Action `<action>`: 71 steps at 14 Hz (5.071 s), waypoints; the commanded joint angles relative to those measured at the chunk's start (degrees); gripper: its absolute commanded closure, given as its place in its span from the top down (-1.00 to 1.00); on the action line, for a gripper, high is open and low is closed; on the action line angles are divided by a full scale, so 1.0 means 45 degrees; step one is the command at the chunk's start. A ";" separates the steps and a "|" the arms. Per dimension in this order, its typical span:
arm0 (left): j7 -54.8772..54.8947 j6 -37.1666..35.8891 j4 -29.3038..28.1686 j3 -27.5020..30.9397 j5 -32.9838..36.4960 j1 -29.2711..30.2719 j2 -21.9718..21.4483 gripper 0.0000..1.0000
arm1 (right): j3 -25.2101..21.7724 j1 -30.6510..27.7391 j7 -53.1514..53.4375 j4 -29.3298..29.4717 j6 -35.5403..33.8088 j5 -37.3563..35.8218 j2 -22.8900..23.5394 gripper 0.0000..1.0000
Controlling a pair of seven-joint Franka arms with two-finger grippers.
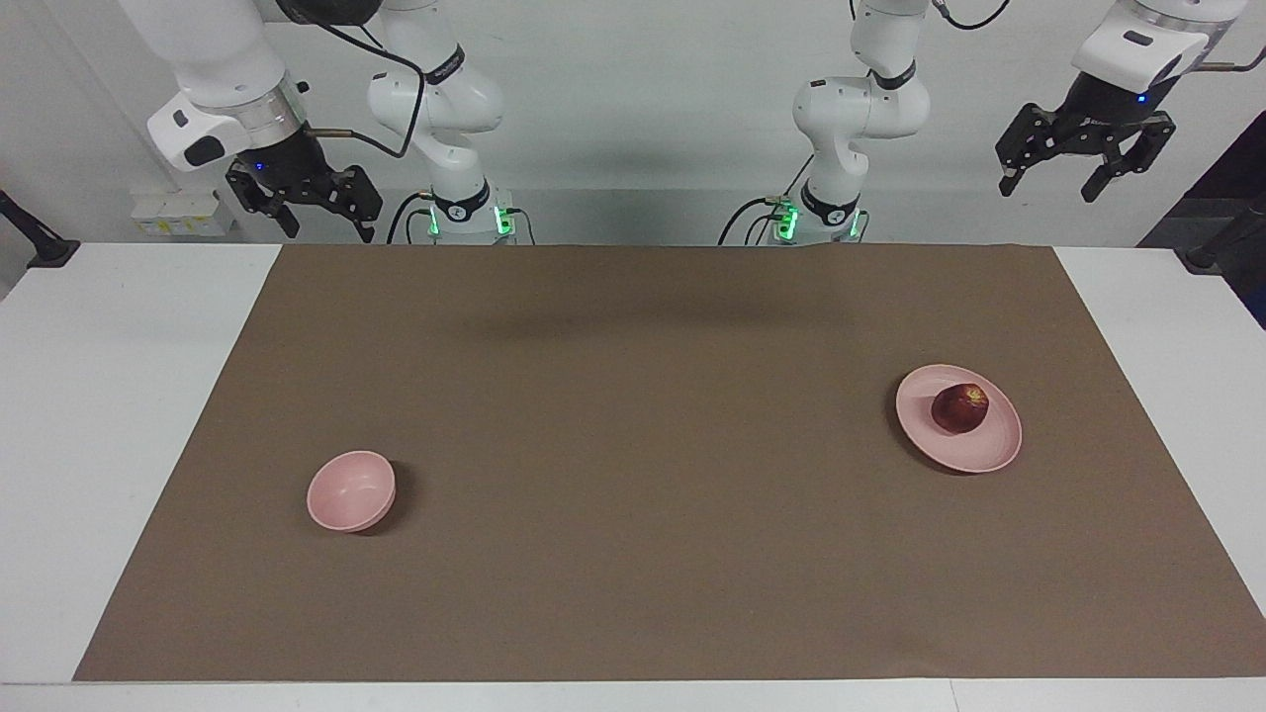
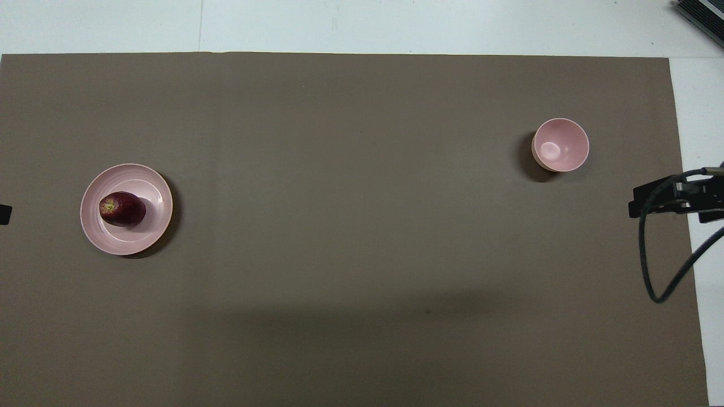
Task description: Move apple from plate to bowl
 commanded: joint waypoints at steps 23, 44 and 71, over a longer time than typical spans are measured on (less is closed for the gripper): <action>0.0726 0.3231 -0.3698 0.0058 -0.0156 0.0340 -0.0634 1.00 | 0.0072 0.0082 0.0219 -0.1122 0.0039 0.0349 -0.0817 1.00; 0.1493 1.4272 -1.0170 0.0038 -0.0273 0.1474 0.2312 1.00 | 0.0072 0.0082 0.0219 -0.1318 0.0039 0.0349 -0.0935 1.00; 0.0112 1.1832 -0.7671 -0.0254 -0.3529 -0.0768 0.1942 -1.00 | 0.0130 0.0102 0.0239 -0.1591 0.0039 0.0349 -0.1130 1.00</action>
